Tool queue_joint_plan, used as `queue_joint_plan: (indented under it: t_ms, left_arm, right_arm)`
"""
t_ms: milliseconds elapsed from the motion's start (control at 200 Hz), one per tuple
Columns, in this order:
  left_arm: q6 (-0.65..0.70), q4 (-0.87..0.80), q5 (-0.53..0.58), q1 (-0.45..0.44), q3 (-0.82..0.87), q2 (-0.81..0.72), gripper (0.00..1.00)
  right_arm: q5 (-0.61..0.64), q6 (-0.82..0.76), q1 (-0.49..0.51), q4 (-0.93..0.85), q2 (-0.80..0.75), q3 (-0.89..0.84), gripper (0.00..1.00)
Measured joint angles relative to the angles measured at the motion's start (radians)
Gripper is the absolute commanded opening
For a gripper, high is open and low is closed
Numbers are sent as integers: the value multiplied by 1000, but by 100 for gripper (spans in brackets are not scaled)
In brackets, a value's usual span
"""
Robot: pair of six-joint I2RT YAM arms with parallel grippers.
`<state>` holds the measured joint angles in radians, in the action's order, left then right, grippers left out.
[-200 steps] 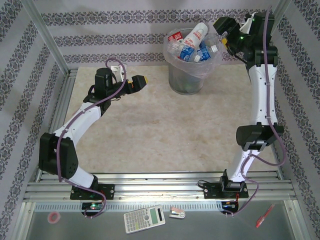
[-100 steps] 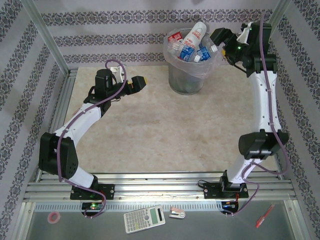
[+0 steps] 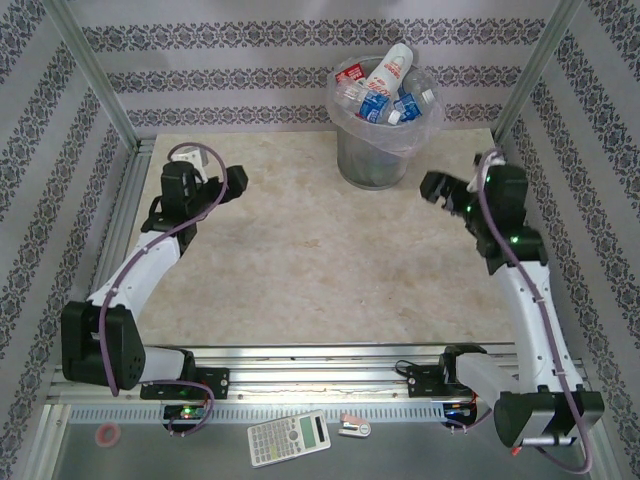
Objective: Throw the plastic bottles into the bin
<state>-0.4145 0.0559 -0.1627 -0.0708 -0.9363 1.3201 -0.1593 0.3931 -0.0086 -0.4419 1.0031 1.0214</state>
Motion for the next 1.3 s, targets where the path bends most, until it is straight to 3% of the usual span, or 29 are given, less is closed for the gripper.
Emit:
queue_joint_plan:
  t_ms: [165,275,410,530,749,1004,1299]
  left_arm:
    - [126,48,183,60,154,-50,100]
    - [202,163,254,92,333,-92,100]
    - [238,337,289,125,520,-98,100]
    - [261,532,259,140,585,6,100]
    - [314,900,114,143,648,268,100]
    - [359,924,0,143,595,282,100]
    - [386,893,24,117,553,282,100]
  right_arm:
    - [127,-87,7,185,-26,-309,98]
    - [204,-138,13,308,-12,-423,98]
    - [270,-202,13,577,0,-566,98]
    - [277,-264,13,820,61,-684,98]
    - [264,-342,17,1101,185,-774,98]
    - [246,-367,46,1407,514,-758,98]
    - [314,-354,44,1381,524,-694,98]
